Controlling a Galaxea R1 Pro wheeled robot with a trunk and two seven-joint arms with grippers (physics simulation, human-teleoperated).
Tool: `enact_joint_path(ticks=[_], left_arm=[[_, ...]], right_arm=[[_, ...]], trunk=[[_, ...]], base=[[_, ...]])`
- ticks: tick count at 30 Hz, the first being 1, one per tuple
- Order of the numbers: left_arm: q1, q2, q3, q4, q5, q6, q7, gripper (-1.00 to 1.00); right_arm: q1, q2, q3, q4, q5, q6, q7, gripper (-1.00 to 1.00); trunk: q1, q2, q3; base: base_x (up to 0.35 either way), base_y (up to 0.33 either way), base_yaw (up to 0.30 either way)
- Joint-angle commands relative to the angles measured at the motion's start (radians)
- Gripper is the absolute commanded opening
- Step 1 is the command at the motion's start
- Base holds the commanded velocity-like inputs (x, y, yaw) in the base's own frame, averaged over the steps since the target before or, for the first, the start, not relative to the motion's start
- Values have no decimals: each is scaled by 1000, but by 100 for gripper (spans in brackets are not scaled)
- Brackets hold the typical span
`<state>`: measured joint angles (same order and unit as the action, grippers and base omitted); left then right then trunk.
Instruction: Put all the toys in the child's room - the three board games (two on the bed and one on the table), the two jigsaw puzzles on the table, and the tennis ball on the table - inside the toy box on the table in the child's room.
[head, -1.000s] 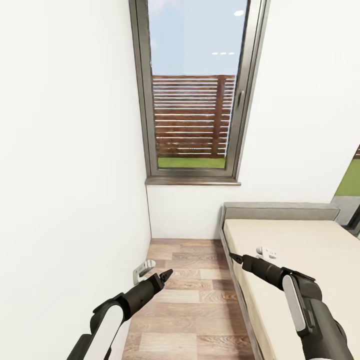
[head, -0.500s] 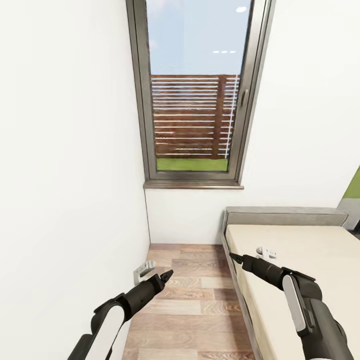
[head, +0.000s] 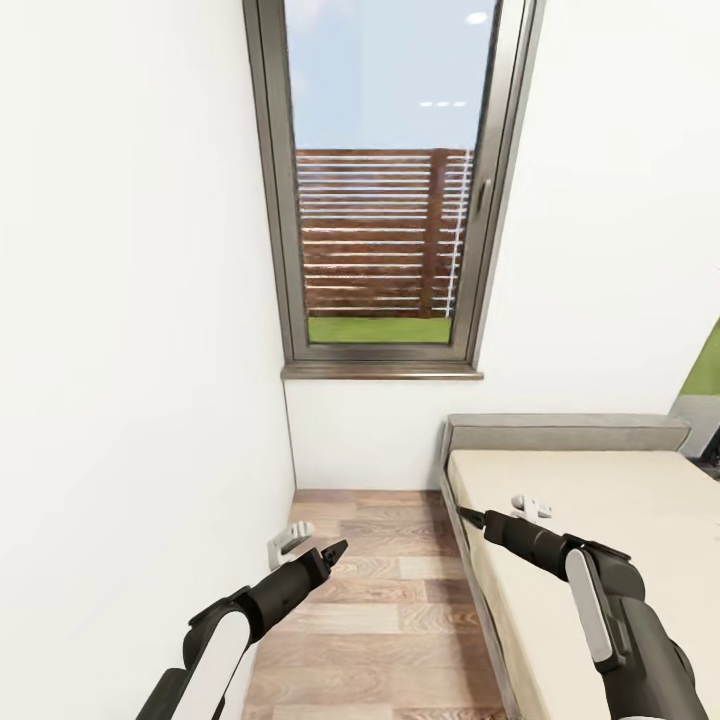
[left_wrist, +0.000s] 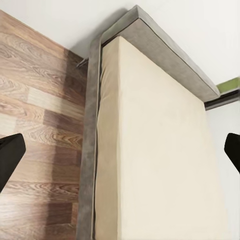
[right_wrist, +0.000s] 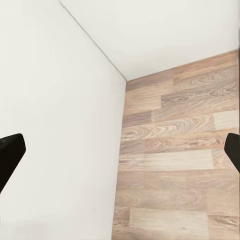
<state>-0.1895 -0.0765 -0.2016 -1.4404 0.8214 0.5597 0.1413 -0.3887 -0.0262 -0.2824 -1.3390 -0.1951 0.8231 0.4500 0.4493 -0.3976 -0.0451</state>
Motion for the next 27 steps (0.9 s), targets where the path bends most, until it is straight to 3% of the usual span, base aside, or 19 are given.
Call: enact_joint_path(ticks=[1,27], left_arm=[[-1,0,0,-2,11,3,9,100],[-1,0,-1,-2,10,3,9,100]], right_arm=[[-1,0,-1,0,-2,6,3,100],[-2,-1,-15,-6,-3,20,3,100]], trunk=[[1,-2,-2],[1,-2,-2]], base=[[15,0,-155],[3,0,-252]])
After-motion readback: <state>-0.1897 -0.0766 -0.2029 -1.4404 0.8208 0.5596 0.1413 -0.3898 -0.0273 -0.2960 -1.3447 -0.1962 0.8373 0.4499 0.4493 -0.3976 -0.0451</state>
